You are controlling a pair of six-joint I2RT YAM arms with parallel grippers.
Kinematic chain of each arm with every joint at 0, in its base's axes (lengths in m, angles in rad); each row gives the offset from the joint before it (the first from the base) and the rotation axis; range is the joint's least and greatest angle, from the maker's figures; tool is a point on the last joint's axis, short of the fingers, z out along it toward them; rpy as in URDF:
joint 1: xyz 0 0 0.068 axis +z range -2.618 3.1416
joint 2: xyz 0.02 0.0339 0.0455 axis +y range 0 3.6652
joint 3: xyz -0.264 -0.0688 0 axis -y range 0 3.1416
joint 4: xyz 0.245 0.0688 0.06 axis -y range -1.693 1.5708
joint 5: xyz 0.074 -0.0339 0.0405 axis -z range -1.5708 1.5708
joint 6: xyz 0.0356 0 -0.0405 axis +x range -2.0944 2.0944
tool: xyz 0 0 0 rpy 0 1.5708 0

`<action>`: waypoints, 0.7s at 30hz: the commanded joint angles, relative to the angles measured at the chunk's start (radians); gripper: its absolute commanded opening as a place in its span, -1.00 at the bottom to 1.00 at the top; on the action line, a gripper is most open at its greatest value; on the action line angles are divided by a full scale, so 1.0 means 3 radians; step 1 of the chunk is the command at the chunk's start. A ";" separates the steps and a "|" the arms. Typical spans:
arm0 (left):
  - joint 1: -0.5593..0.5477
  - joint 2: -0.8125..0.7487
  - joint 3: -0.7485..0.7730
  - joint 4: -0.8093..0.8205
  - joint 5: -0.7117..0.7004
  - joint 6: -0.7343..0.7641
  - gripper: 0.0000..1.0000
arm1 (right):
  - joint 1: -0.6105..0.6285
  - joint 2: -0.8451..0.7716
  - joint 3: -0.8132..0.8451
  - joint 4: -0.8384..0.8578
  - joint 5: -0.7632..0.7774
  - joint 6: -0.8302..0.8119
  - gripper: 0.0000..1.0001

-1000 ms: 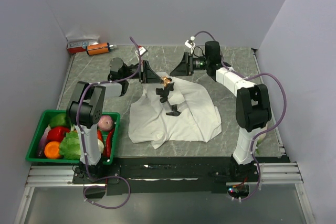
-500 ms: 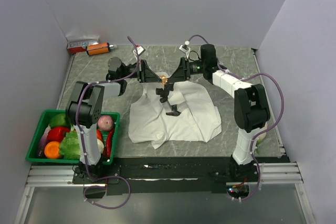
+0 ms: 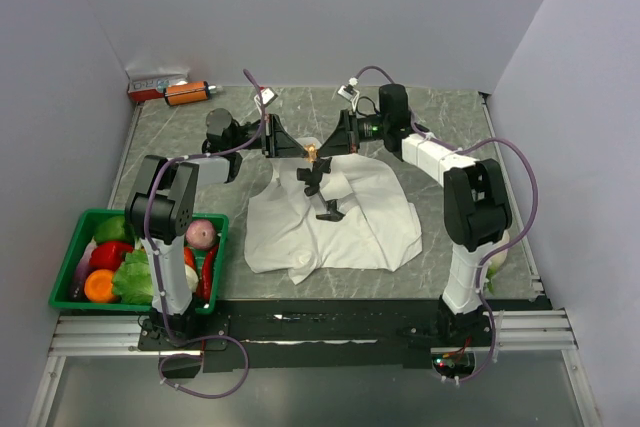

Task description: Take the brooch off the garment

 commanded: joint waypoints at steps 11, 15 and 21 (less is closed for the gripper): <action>0.0105 -0.0147 0.0282 -0.0809 -0.0144 0.0504 0.02 | -0.0284 -0.0312 0.0371 -0.0933 0.0401 -0.1069 -1.00; 0.0258 -0.0152 0.0420 -0.1443 -0.0237 0.0963 0.11 | -0.0652 -0.0655 0.0556 -0.2308 0.1100 -0.2375 -1.00; 0.0269 -0.0121 0.0977 -0.3125 -0.0579 0.2200 0.11 | -0.1174 -0.1146 0.0337 -0.3624 0.2405 -0.3992 -1.00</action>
